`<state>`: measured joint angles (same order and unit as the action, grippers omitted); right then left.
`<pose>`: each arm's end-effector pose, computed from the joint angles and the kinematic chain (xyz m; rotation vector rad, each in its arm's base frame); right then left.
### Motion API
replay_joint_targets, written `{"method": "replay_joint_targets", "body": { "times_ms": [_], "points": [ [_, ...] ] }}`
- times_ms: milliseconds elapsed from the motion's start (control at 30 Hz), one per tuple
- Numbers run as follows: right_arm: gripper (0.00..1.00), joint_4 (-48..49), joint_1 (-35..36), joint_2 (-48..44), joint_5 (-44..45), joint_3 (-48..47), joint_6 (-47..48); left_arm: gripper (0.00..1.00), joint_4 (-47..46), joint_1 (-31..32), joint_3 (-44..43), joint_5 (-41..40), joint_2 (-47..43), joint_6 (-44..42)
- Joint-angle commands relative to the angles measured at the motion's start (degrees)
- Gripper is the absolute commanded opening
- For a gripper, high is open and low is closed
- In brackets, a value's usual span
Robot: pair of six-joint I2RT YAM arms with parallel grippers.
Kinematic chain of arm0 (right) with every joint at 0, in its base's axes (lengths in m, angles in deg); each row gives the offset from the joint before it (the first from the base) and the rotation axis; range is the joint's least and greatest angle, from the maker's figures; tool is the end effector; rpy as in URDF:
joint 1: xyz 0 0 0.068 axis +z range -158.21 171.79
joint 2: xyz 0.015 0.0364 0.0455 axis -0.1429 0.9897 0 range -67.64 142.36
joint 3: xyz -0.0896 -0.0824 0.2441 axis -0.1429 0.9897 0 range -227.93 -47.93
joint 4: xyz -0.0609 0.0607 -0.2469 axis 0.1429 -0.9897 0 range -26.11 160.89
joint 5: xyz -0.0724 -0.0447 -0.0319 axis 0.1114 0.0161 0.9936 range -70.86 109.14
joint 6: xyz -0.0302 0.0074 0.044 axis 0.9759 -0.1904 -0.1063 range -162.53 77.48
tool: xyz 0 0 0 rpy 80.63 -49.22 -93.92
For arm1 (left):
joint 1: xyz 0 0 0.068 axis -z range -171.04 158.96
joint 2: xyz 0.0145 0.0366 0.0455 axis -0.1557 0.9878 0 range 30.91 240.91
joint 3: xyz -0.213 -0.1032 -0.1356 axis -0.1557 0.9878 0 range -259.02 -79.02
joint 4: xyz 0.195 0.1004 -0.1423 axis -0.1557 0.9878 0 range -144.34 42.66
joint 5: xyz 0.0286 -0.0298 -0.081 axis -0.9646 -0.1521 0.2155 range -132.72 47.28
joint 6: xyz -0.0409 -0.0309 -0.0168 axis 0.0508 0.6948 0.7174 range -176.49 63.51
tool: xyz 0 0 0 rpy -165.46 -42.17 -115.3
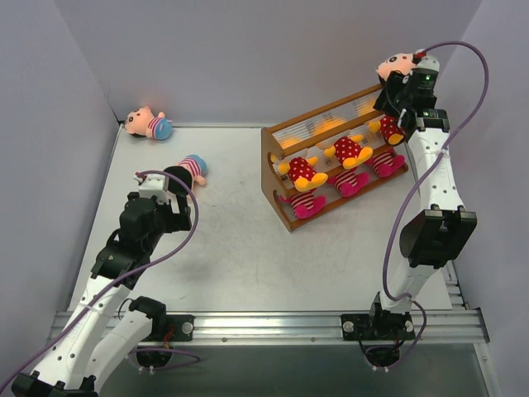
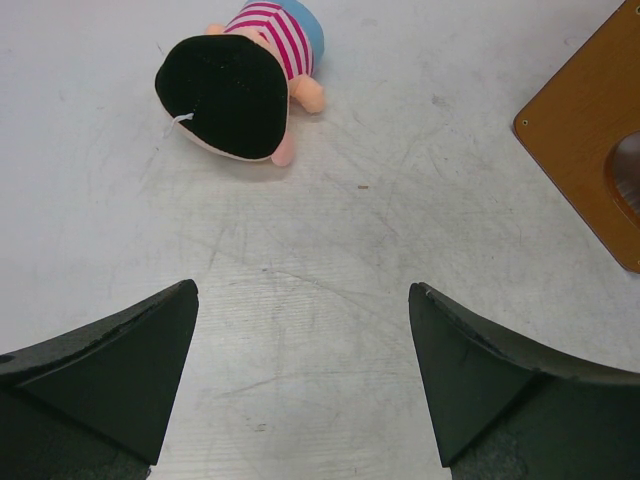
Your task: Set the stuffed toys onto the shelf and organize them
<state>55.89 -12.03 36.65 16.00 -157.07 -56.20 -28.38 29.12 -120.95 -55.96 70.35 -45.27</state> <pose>0.4311 -0.0268 0.4305 0.2263 1.7362 0.1738 0.1511 -0.0468 0.3085 0.0040 1.9711 -0.1292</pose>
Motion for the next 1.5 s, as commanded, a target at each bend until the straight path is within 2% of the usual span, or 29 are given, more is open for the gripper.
{"method": "replay_joint_targets", "body": {
  "times_ms": [0,367,567,667,767,1033,1200,1300,1467],
  "points": [
    [0.55,-0.11,-0.23,-4.62,-1.70,-0.37,-0.39,0.95,-0.73,0.14,-1.31,0.58,-0.50,-0.41],
    [0.69,-1.70,-0.32,-9.71,-7.58,-2.04,1.28,0.95,-0.64,-0.04,-1.57,1.37,-0.24,0.64],
    [0.88,1.28,-0.32,-17.97,-7.94,1.91,5.92,0.95,-0.21,-0.47,-2.19,2.42,1.51,1.69],
    [0.96,4.36,-0.32,-25.94,-6.97,9.00,8.39,0.95,-0.47,-1.35,-2.54,3.12,2.65,2.92],
    [0.99,7.61,-0.32,-33.15,-5.48,14.03,10.41,0.95,-0.55,-1.97,-2.98,3.21,3.62,4.94],
    [0.99,16.57,3.46,-50.49,-1.18,34.14,11.65,0.96,-2.04,-6.61,-6.67,4.44,11.79,13.73],
    [0.99,18.60,8.73,-57.88,0.85,41.10,13.14,0.96,-5.29,-10.49,-8.87,5.06,19.95,15.14],
    [0.99,19.66,10.75,-61.13,1.03,44.89,15.25,0.96,-8.37,-12.08,-10.80,3.92,25.48,10.68],
    [0.99,21.07,13.30,-65.78,0.76,50.16,15.69,0.97,-12.85,-12.69,-15.62,5.40,33.58,-8.11]
  ]
}}
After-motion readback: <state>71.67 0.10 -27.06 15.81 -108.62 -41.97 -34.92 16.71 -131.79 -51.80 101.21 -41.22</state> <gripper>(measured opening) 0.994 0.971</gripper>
